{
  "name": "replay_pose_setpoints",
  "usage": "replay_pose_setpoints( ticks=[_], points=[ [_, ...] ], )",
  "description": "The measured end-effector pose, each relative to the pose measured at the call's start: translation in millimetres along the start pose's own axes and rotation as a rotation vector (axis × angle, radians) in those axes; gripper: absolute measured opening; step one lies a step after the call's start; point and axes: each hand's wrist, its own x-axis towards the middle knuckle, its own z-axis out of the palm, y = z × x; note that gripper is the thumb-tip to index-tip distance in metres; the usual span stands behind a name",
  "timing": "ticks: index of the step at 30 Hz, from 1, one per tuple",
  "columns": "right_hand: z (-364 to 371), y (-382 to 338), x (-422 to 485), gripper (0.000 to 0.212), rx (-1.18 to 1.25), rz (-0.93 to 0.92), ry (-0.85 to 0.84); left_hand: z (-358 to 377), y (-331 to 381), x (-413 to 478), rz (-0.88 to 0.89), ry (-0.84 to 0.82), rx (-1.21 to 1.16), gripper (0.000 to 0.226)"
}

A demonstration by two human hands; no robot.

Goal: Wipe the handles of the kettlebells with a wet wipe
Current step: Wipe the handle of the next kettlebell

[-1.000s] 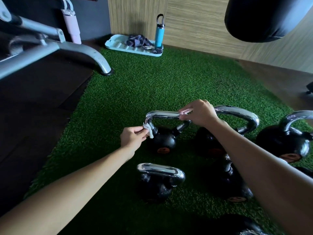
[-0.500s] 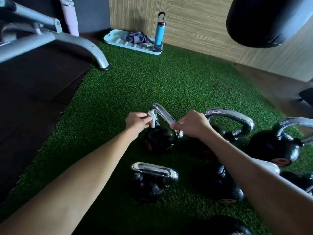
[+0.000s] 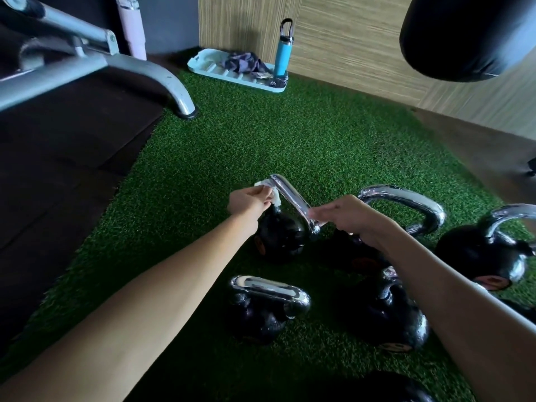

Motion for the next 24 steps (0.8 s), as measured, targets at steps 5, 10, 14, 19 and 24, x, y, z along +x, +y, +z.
replay_pose_setpoints(
  ticks=[5,10,14,19,24],
  points=[
    [3,-5,-9,0.034,0.030,-0.004,-0.004,1,9,-15,0.106,-0.054,-0.039,0.023],
    [3,-6,-13,0.032,0.025,0.006,0.003,-3,13,-20,0.187,-0.098,0.061,0.029],
    [1,-6,-13,0.033,0.011,0.007,0.007,0,-8,-47,0.318,-0.171,0.167,0.026],
    [0,-7,-10,0.038,-0.031,0.024,0.005,-1,-1,-50,0.228,-0.164,0.097,0.029],
    [0,-3,-8,0.035,-0.045,0.031,0.002,-14,-16,-89,0.167,-0.378,0.193,0.023]
  ],
)
